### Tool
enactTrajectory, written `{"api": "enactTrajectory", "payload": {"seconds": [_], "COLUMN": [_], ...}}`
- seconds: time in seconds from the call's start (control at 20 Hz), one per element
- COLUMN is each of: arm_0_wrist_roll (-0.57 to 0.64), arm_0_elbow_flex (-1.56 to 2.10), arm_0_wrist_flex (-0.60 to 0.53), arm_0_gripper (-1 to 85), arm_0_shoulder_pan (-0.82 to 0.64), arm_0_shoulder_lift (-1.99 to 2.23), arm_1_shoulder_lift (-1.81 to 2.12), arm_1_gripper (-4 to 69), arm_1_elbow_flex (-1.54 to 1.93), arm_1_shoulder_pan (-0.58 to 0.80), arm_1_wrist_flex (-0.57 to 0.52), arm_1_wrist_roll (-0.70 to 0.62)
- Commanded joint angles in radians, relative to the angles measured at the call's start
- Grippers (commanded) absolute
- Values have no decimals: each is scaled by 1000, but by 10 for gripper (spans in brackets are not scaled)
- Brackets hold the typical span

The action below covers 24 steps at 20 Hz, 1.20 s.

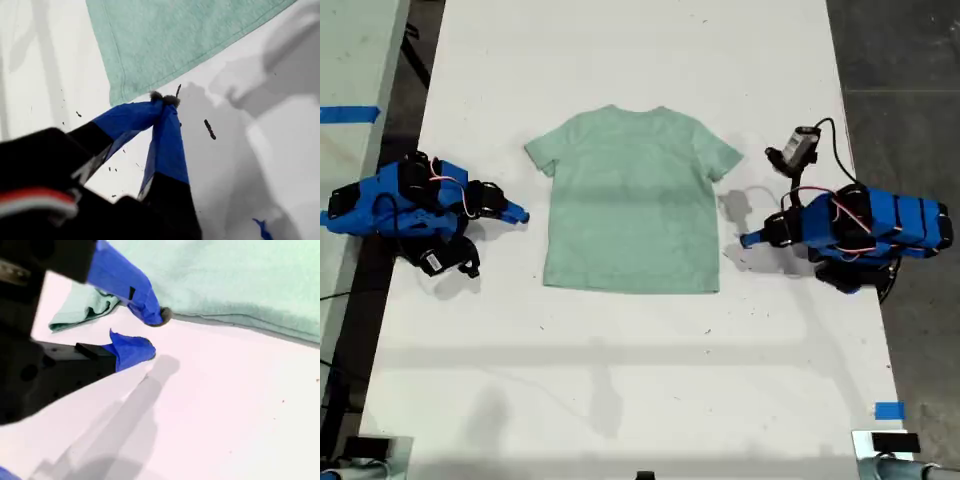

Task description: Fold tshirt

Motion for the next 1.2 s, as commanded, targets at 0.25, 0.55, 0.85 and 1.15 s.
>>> {"api": "enactTrajectory", "payload": {"seconds": [0.25,0.55,0.85,1.15], "arm_0_wrist_roll": [-9,-9,-9,-9], "arm_0_elbow_flex": [2,2,2,2], "arm_0_wrist_flex": [67,67,67,67], "arm_0_gripper": [58,58,58,58], "arm_0_shoulder_pan": [-11,-11,-11,-11], "arm_0_shoulder_lift": [-8,-8,-8,-8], "arm_1_shoulder_lift": [5,5,5,5], "arm_1_gripper": [-8,-8,-8,-3], "arm_1_elbow_flex": [-14,-14,-14,-14], "arm_1_shoulder_pan": [6,6,6,37], "arm_1_wrist_flex": [5,5,5,5], "arm_1_wrist_roll": [-18,-18,-18,428]}}
